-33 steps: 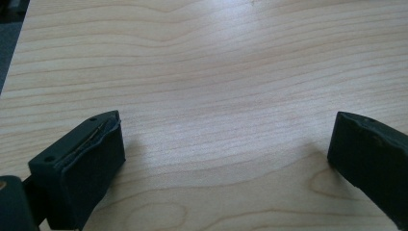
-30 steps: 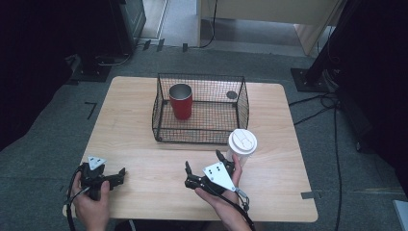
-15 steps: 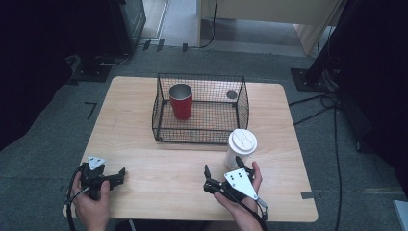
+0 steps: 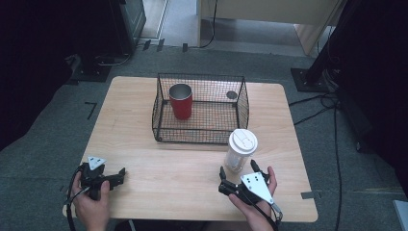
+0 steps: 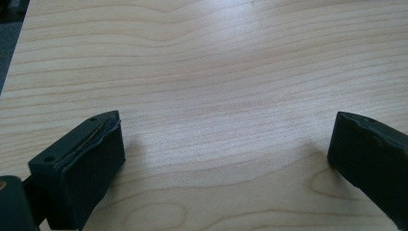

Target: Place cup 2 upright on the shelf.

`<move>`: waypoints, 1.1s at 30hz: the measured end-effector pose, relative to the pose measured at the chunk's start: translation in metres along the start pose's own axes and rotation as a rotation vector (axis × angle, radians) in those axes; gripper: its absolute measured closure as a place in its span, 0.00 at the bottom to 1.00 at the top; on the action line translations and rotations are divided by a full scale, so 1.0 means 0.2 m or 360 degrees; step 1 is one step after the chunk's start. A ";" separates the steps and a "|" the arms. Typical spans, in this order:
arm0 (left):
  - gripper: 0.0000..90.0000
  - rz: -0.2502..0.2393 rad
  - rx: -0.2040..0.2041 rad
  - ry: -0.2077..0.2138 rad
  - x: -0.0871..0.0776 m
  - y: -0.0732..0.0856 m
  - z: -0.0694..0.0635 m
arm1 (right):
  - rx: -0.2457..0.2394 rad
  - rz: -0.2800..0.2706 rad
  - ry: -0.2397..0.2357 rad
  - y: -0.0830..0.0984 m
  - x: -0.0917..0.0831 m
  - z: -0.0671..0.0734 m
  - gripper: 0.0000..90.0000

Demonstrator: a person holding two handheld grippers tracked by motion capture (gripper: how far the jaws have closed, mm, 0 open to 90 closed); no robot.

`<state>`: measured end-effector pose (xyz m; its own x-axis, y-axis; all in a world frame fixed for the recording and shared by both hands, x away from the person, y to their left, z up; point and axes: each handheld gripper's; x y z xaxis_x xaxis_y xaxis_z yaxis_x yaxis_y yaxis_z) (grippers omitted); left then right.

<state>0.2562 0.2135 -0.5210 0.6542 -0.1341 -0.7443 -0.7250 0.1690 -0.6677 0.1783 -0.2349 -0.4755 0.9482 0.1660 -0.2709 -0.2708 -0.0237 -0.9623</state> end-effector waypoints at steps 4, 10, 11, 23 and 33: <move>0.00 0.0000 0.0000 0.0000 0.00 0.00 0.00 | 0.0016 -0.0001 0.0032 -0.01 0.01 -0.04 0.00; 0.00 0.0000 0.0002 -0.0001 0.00 0.00 0.00 | 0.0034 -0.0001 0.0057 -0.02 0.03 -0.08 0.00; 0.00 0.0000 0.0002 -0.0001 0.00 0.00 0.00 | 0.0030 -0.0001 0.0062 -0.03 0.03 -0.09 0.00; 0.00 0.0000 0.0002 -0.0001 0.00 0.00 0.00 | 0.0048 -0.0001 0.0066 -0.07 0.12 -0.11 0.00; 0.00 0.0000 0.0001 0.0000 0.00 0.00 0.00 | 0.0069 -0.0008 0.0071 -0.08 0.20 -0.11 0.00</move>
Point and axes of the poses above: each handheld gripper's, and its own axes: x roughly forward along the jaws, y roughly out of its underside, z roughly to its left, and after that the axes turned 2 degrees about z, right-handed
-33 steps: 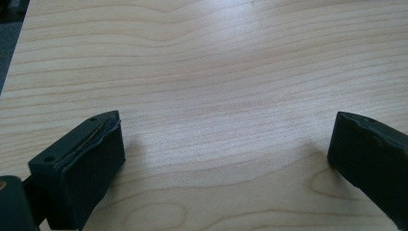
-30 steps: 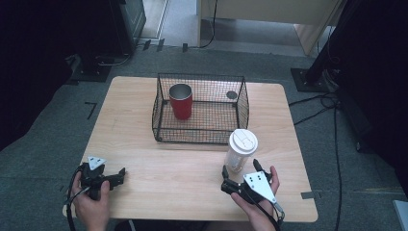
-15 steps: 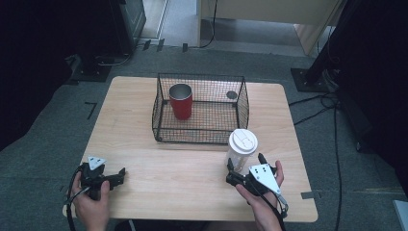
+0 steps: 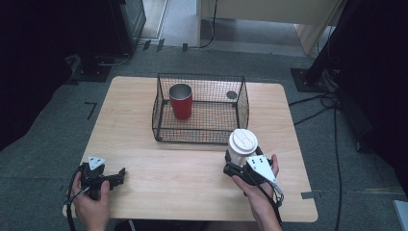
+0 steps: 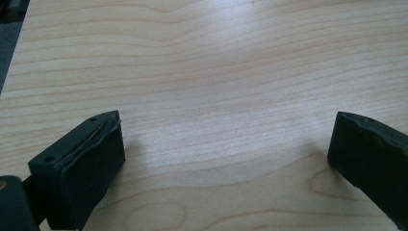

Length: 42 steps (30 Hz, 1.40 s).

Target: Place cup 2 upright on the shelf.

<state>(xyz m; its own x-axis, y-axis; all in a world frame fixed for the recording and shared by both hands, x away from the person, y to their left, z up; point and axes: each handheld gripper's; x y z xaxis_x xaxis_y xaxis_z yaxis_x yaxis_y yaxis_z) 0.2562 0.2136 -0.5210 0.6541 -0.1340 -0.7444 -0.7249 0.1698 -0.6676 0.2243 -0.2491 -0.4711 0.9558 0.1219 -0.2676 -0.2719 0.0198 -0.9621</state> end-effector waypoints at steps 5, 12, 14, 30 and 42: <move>0.00 -0.0001 -0.0001 -0.0001 0.00 0.00 0.00 | 0.0010 0.0025 0.0008 0.00 0.03 0.00 0.00; 0.00 0.0000 -0.0001 -0.0001 0.00 0.00 0.00 | 0.0023 0.0002 0.0025 0.00 0.06 0.02 0.17; 0.00 0.0000 -0.0001 0.0000 0.00 0.00 0.00 | 0.0025 0.0014 0.0019 0.00 0.06 0.01 0.17; 0.00 0.0001 0.0001 0.0000 0.00 0.00 0.00 | 0.0068 -0.0076 -0.0031 -0.04 0.03 0.04 0.18; 0.00 0.0000 0.0000 0.0000 0.00 0.00 0.00 | 0.0063 -0.0169 -0.0110 -0.12 0.01 0.11 0.18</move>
Point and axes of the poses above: each handheld gripper's, and its own axes: x roughly forward along the jaws, y roughly out of its underside, z roughly to its left, and after that the axes turned 2 degrees about z, right-handed
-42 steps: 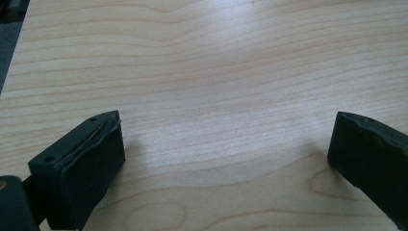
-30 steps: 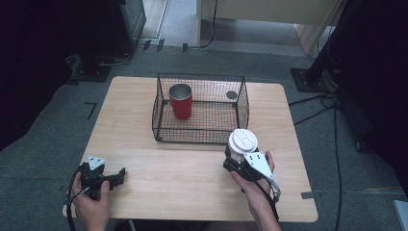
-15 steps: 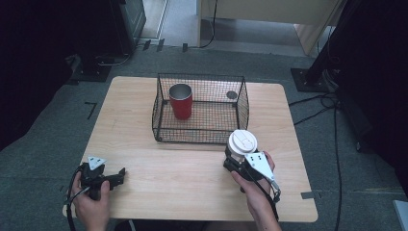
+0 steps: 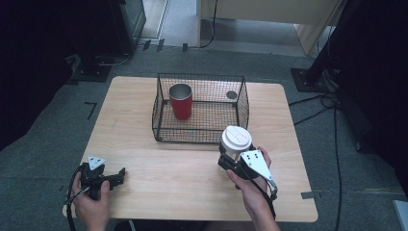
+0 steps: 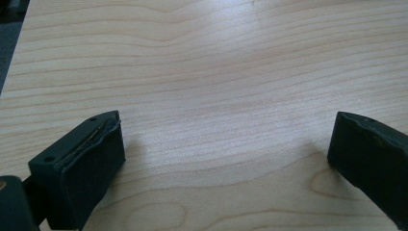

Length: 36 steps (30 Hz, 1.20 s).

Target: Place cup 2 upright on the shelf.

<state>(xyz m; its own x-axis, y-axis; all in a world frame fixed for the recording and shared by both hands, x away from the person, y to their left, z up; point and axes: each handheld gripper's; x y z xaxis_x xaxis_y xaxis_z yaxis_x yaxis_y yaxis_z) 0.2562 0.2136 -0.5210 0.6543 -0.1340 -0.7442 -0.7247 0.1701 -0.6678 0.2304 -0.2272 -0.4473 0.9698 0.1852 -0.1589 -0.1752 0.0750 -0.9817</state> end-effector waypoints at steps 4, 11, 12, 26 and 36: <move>0.00 -0.0003 -0.0004 0.0000 0.00 0.00 0.00 | -0.0006 -0.0031 -0.0021 -0.03 0.00 0.02 0.18; 0.00 -0.0003 -0.0003 0.0000 0.00 0.00 0.00 | -0.0008 -0.0092 -0.0063 -0.10 0.02 0.07 0.18; 0.00 -0.0003 -0.0003 0.0001 0.00 0.00 0.00 | -0.0014 -0.0100 -0.0067 -0.11 0.02 0.08 0.18; 0.00 -0.0002 -0.0003 0.0001 0.00 0.00 0.00 | -0.0043 -0.0207 -0.0072 -0.25 0.08 0.15 0.18; 0.00 -0.0001 -0.0003 0.0001 0.00 0.00 0.00 | -0.0064 -0.0265 -0.0067 -0.34 0.14 0.19 0.18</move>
Point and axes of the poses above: each handheld gripper's, and its own axes: x roughly forward along the jaws, y roughly out of its underside, z roughly to its left, and after that the axes turned 2 degrees about z, right-handed
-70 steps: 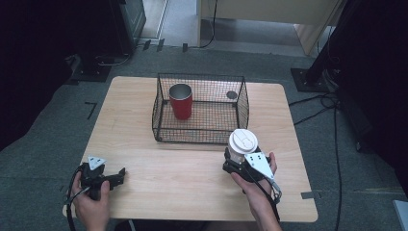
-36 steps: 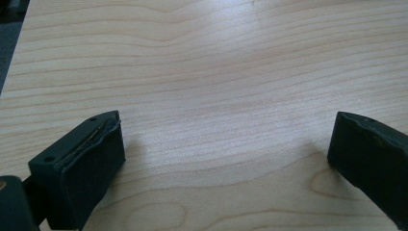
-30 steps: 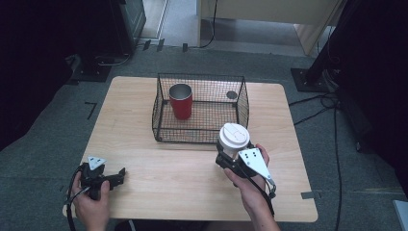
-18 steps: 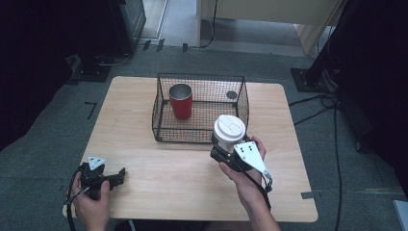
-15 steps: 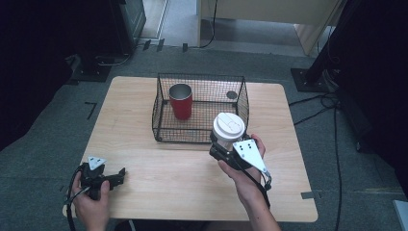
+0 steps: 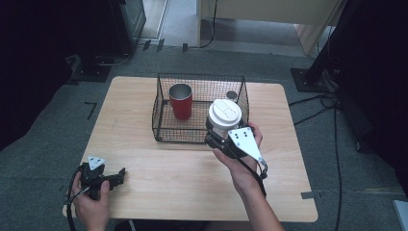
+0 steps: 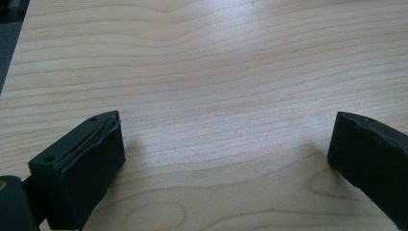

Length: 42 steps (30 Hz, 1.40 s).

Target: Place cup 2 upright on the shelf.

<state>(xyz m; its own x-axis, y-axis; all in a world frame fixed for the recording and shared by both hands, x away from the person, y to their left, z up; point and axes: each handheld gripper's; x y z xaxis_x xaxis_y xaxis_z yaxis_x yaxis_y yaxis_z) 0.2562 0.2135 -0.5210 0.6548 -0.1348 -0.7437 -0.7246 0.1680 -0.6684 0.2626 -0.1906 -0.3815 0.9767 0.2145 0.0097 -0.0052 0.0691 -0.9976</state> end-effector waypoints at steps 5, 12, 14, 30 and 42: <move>0.00 0.0000 0.0000 0.0000 0.00 0.00 0.00 | -0.0025 -0.0010 0.0008 -0.02 0.03 0.01 0.18; 0.00 0.0000 0.0001 0.0000 0.00 0.00 0.00 | -0.0033 -0.0047 0.0025 -0.07 0.10 0.04 0.18; 0.00 -0.0001 0.0000 0.0000 0.00 0.00 0.00 | -0.0030 -0.0047 0.0026 -0.07 0.11 0.04 0.18; 0.00 -0.0001 0.0001 0.0000 0.00 0.00 0.00 | -0.0013 -0.0085 0.0055 -0.14 0.30 0.04 0.18; 0.00 -0.0002 0.0000 0.0000 0.00 0.00 0.00 | -0.0018 -0.0043 0.0109 -0.10 0.45 0.03 0.18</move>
<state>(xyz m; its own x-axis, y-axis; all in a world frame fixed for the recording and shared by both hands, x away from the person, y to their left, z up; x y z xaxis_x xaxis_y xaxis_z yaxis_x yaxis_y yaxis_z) 0.2563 0.2136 -0.5210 0.6555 -0.1349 -0.7430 -0.7239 0.1681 -0.6691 0.3495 -0.1673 -0.3595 0.9888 0.1454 0.0323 0.0233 0.0631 -0.9977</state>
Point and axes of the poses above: each handheld gripper's, and its own axes: x roughly forward along the jaws, y roughly out of its underside, z roughly to its left, and after that the axes turned 2 degrees about z, right-handed
